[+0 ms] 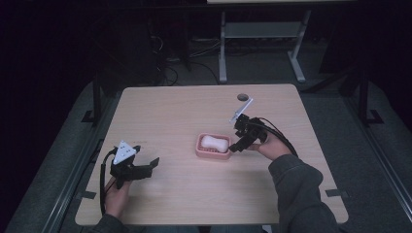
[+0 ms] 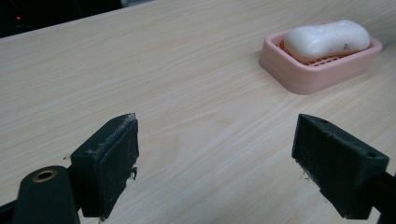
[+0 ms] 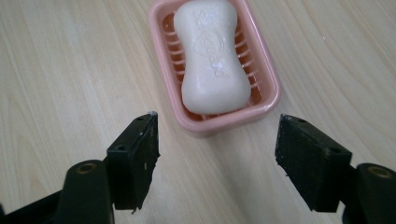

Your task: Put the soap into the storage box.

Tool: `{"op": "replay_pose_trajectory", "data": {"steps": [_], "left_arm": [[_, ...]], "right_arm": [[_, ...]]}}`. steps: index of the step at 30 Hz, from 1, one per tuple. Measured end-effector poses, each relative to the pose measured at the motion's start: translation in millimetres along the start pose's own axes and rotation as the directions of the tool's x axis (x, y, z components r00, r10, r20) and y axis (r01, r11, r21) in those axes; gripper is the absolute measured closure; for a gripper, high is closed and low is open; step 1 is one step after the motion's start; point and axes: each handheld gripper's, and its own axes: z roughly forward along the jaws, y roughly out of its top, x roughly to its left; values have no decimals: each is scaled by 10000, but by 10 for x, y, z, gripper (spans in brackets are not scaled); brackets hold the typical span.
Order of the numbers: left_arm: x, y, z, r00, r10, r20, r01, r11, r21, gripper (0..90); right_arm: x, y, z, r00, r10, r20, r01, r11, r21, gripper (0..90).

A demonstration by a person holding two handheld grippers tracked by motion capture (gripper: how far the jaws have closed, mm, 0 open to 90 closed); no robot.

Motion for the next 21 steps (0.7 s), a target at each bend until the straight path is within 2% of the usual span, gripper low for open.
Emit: {"op": "replay_pose_trajectory", "data": {"steps": [9,16,19,21], "left_arm": [[-1,-1,3,10000,17,-23,-17,10000,17,146],[-3,-1,4,10000,22,-9,-22,10000,31,146],[-3,0,2,10000,26,-28,-26,10000,17,146],[0,0,1,10000,26,-30,-26,10000,19,146]], "right_arm": [[18,-72,-86,9999,94,117,-92,9998,-157,289],[36,-185,-81,9998,109,153,-106,9998,-193,282],[37,-212,-71,9997,135,180,-135,9999,-16,274],[47,-237,-86,9997,163,153,-161,9998,-139,275]]}}
